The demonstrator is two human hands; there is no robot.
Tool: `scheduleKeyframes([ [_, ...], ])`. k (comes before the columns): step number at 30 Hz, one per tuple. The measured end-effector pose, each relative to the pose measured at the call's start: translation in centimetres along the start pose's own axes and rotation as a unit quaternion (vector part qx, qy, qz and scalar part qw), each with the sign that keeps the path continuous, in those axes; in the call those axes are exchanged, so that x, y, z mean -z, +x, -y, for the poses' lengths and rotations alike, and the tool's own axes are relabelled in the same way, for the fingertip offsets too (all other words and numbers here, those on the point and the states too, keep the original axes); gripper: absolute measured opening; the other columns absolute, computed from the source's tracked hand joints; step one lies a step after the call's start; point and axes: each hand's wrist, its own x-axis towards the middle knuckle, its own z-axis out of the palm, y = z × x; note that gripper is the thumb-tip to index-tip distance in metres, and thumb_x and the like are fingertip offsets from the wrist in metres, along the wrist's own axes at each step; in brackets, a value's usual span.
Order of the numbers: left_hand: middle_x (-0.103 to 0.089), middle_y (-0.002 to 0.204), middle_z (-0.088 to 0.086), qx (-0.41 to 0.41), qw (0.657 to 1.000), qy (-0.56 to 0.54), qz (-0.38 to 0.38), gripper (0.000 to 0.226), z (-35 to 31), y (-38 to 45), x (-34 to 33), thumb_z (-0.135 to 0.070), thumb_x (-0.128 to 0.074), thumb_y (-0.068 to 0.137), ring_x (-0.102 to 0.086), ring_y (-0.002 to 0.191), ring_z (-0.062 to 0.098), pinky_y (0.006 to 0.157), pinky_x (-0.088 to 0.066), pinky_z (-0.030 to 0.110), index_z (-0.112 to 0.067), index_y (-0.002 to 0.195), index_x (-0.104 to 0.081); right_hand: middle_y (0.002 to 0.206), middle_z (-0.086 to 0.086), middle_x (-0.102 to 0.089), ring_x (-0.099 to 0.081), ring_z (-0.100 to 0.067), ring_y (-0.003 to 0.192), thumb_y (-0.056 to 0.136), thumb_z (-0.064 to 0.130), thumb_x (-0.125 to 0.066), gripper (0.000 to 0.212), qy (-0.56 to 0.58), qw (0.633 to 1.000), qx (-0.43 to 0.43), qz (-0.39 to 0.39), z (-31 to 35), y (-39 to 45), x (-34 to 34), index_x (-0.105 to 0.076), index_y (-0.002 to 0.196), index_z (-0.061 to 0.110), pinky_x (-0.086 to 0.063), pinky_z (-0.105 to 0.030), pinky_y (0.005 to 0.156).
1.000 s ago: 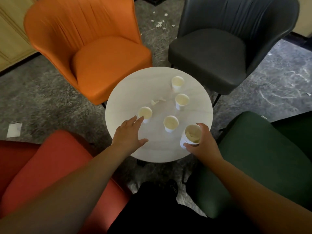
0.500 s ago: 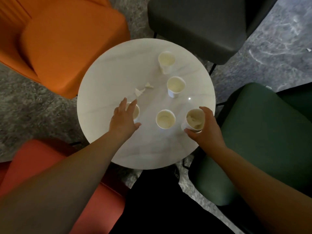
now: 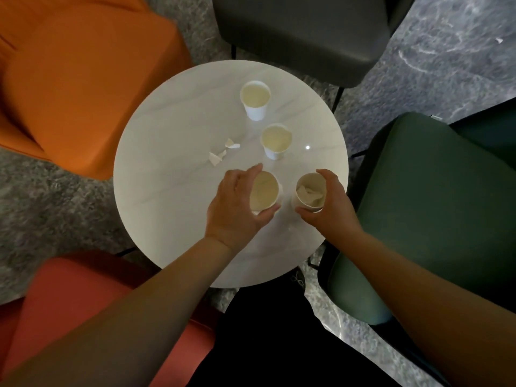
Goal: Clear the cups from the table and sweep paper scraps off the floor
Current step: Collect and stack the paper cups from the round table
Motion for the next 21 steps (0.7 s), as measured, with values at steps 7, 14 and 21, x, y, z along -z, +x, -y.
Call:
scheduleKeyframes([
  [7, -0.037, 0.137, 0.0, 0.027, 0.988, 0.05, 0.143, 0.09, 1.8, 1.0, -4.5, -0.051, -0.082, 0.068, -0.045, 0.12, 0.023, 0.085, -0.049, 0.037, -0.028, 0.144, -0.04, 0.131, 0.004, -0.046, -0.048, -0.01, 0.113, 0.064, 0.029, -0.086, 0.091, 0.008, 1.0, 0.003, -0.007, -0.6, 0.6, -0.3, -0.033, 0.138, 0.028, -0.038, -0.02, 0.087],
  [14, -0.037, 0.141, 0.0, 0.036, 0.982, 0.028, 0.184, 0.087, 3.1, 2.2, -4.6, -0.043, -0.079, 0.074, -0.054, 0.116, 0.024, 0.077, -0.042, 0.029, -0.03, 0.145, -0.033, 0.133, 0.006, -0.045, -0.046, -0.007, 0.112, 0.065, 0.029, -0.086, 0.091, 0.011, 1.0, -0.007, -0.013, -0.3, 1.3, -0.4, -0.032, 0.139, 0.03, -0.037, -0.017, 0.086],
  [21, -0.044, 0.137, 0.002, 0.069, 0.994, -0.081, -0.015, 0.085, 1.5, 7.3, -0.3, -0.046, -0.076, 0.075, -0.046, 0.115, 0.011, 0.079, -0.039, 0.023, -0.025, 0.145, -0.034, 0.13, 0.008, -0.045, -0.045, -0.005, 0.109, 0.065, 0.029, -0.085, 0.09, 0.013, 0.999, -0.024, -0.027, 0.8, 3.2, -0.1, -0.032, 0.138, 0.032, -0.035, -0.011, 0.082],
])
